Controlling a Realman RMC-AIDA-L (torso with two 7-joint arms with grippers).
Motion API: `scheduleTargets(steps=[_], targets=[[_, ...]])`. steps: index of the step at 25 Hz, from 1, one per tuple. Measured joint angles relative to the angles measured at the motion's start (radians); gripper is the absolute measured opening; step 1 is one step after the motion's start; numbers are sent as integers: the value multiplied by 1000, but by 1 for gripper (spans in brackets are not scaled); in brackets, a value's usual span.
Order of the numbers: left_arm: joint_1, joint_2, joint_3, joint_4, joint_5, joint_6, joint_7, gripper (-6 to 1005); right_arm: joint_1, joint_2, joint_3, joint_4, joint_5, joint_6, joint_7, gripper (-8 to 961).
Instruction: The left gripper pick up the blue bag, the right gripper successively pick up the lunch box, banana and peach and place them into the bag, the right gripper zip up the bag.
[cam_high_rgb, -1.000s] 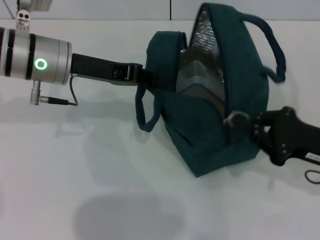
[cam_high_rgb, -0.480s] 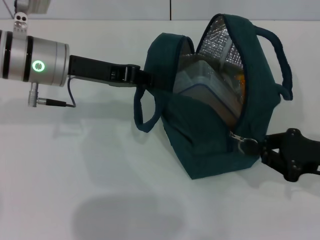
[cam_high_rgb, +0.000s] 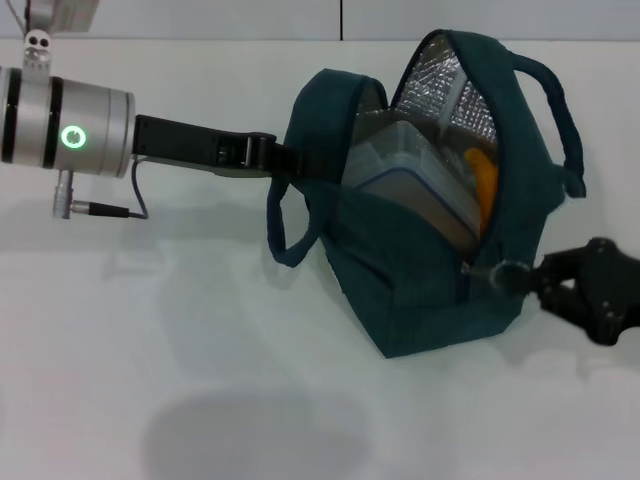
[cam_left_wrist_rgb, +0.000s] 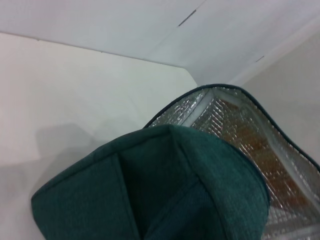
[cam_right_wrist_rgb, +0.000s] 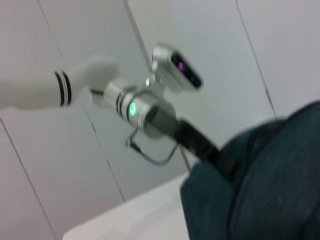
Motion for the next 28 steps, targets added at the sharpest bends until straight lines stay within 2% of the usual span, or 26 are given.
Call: scheduleTargets(steps=[4, 8, 16, 20, 28], targets=[[3, -1, 0, 0, 0, 0, 0, 51, -29, 7, 95, -50, 2, -67, -6, 3], [1, -1, 0, 0, 0, -3, 0, 51, -32, 20, 114, -80, 2, -85, -10, 3], [-8, -2, 0, 0, 0, -4, 6, 51, 53, 70, 103, -75, -55, -45, -25, 3], [-7, -2, -1, 0, -5, -6, 18, 51, 97, 87, 85, -56, -99, -14, -24, 3], [22, 44, -5, -5, -153, -5, 101, 51, 137, 91, 70, -21, -92, -14, -24, 3]])
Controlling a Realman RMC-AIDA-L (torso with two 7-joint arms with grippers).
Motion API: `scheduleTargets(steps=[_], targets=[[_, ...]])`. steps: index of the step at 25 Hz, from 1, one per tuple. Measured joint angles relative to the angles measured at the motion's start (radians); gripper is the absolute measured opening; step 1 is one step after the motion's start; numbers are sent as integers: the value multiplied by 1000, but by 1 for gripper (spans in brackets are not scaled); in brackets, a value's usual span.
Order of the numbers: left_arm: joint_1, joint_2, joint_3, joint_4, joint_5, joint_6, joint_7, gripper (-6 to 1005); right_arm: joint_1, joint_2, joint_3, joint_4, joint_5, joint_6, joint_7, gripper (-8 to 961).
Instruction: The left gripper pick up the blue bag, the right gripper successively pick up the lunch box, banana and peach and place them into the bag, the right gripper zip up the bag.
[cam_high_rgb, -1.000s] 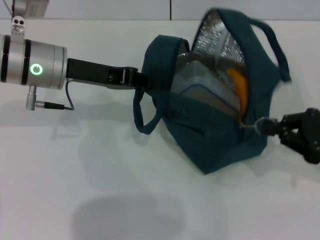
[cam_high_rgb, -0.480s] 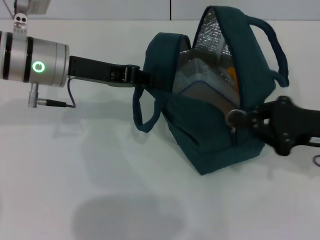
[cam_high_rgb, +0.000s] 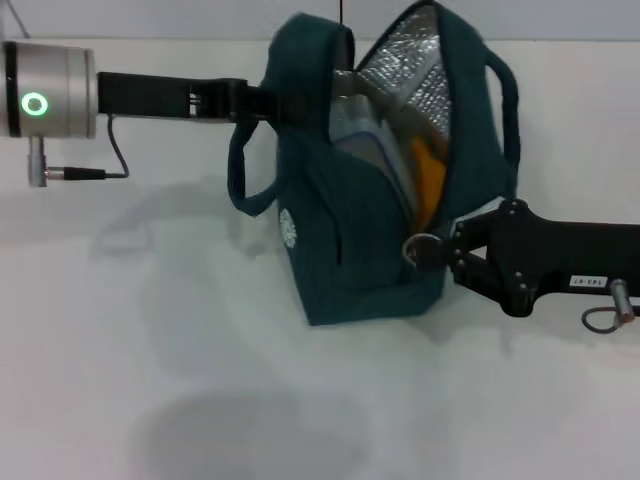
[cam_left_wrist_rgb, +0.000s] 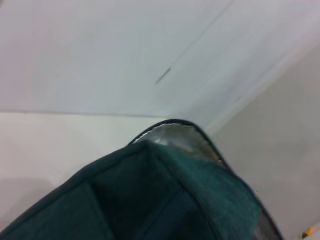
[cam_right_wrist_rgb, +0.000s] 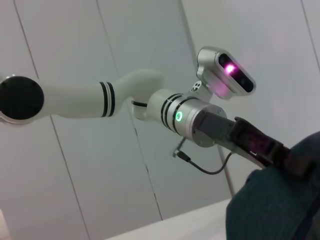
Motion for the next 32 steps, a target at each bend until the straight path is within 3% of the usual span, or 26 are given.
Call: scheduleTargets(steps=[5, 11, 17, 22, 27, 29, 32], targets=[[3, 5, 1, -9, -12, 3, 29, 94, 15, 3, -7, 1, 24, -4, 0, 3], [9, -8, 0, -21, -27, 3, 92, 179, 22, 4, -9, 2, 37, 1, 2, 3], [51, -9, 0, -21, -169, 6, 189, 264, 24, 4, -9, 4, 38, 4, 6, 3], [173, -21, 0, -21, -333, 82, 420, 429, 31, 4, -8, 4, 59, -9, 10, 3], [335, -69, 0, -54, -398, 161, 637, 633, 36, -3, -3, -7, 105, -19, 30, 3], [387, -89, 3, -107, -398, 183, 751, 718, 41, -5, 2, -11, 106, -19, 35, 3], [426, -104, 6, -244, -393, 187, 947, 744, 54, -6, 3, -11, 107, -6, 36, 3]])
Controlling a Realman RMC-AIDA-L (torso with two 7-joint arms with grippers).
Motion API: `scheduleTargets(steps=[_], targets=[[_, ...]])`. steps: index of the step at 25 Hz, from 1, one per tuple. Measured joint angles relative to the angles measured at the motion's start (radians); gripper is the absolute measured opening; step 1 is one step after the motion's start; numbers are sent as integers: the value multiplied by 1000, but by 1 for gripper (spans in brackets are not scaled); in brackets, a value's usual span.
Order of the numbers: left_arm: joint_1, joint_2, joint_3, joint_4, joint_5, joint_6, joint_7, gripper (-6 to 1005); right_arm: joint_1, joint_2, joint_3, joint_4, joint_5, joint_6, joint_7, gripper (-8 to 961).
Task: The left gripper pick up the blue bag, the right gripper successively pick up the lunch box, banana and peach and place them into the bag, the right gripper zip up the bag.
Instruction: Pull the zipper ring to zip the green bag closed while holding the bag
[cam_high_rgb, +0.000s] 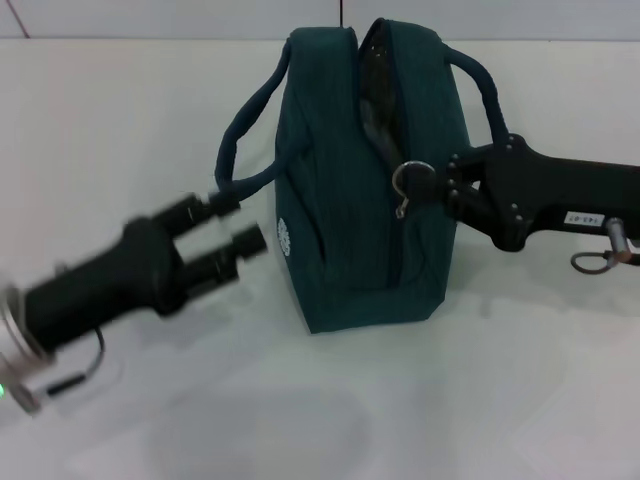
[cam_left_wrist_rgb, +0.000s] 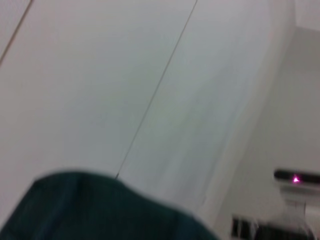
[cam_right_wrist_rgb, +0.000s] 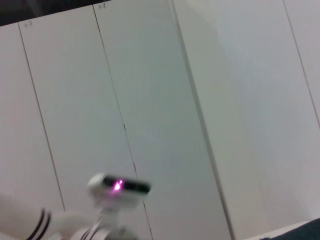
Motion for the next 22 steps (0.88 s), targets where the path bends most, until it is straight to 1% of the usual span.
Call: scheduleTargets(steps=[3, 5, 6, 7, 9, 11, 15, 19, 22], targets=[[11, -2, 1, -161, -2, 0, 182, 744, 19, 3, 0, 0, 1, 17, 0, 3], [12, -5, 9, -205, 1, -3, 233, 744, 34, 6, -1, 1, 10, 33, 0, 3], [12, -5, 9, -205, 1, -3, 233, 744, 41, 8, -3, 5, 25, 44, -2, 3], [11, -7, 15, -237, 3, -8, 265, 744, 46, 8, -5, 8, 36, 52, -3, 3], [-12, -16, 14, -343, -16, -54, 366, 744, 57, 11, -10, 15, 62, 73, -6, 3], [-36, -19, 10, -400, -44, -97, 412, 744, 65, 12, -15, 21, 72, 83, -6, 3], [-64, -20, 10, -449, -65, -133, 446, 745, 72, 12, -26, 36, 77, 82, -8, 3], [-72, -25, 8, -461, -68, -138, 459, 745, 65, 12, -27, 39, 78, 78, -9, 3], [-90, -26, 7, -487, -69, -129, 473, 745, 60, 12, -29, 40, 79, 75, -9, 3]])
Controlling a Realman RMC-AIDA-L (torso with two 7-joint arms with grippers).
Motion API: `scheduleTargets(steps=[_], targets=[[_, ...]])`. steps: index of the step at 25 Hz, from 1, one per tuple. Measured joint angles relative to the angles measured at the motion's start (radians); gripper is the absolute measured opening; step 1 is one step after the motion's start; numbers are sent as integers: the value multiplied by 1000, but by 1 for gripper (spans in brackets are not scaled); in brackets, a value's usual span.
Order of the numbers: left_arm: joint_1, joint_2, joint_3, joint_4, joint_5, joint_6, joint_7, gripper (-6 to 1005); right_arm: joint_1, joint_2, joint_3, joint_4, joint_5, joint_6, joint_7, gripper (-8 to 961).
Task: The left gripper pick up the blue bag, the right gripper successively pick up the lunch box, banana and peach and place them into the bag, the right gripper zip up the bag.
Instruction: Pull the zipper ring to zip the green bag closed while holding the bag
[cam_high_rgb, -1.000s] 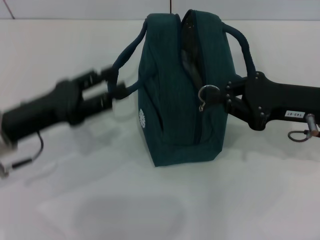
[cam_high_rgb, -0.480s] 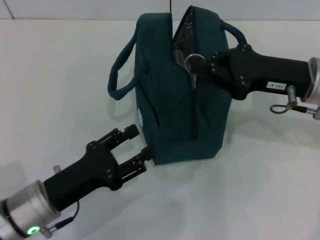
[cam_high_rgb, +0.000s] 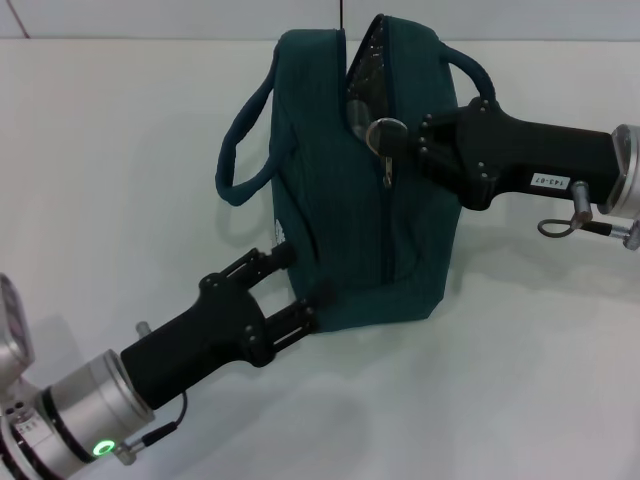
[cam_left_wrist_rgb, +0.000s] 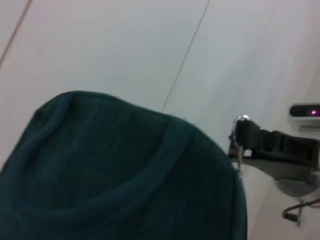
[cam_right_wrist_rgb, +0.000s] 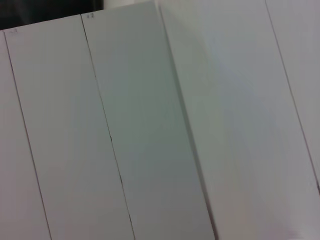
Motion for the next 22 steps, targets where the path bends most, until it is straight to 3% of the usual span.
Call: scheduleTargets(steps=[9, 15, 22], targets=[[-81, 0, -36, -126, 1, 12, 115, 744, -3, 0, -40, 6, 26, 0, -7, 3], [-84, 0, -129, -168, 4, -12, 137, 724, -7, 0, -45, 8, 35, -5, -10, 3], [-100, 0, -141, -180, 10, -21, 133, 670, -14, 0, -45, 9, 36, -15, -11, 3]])
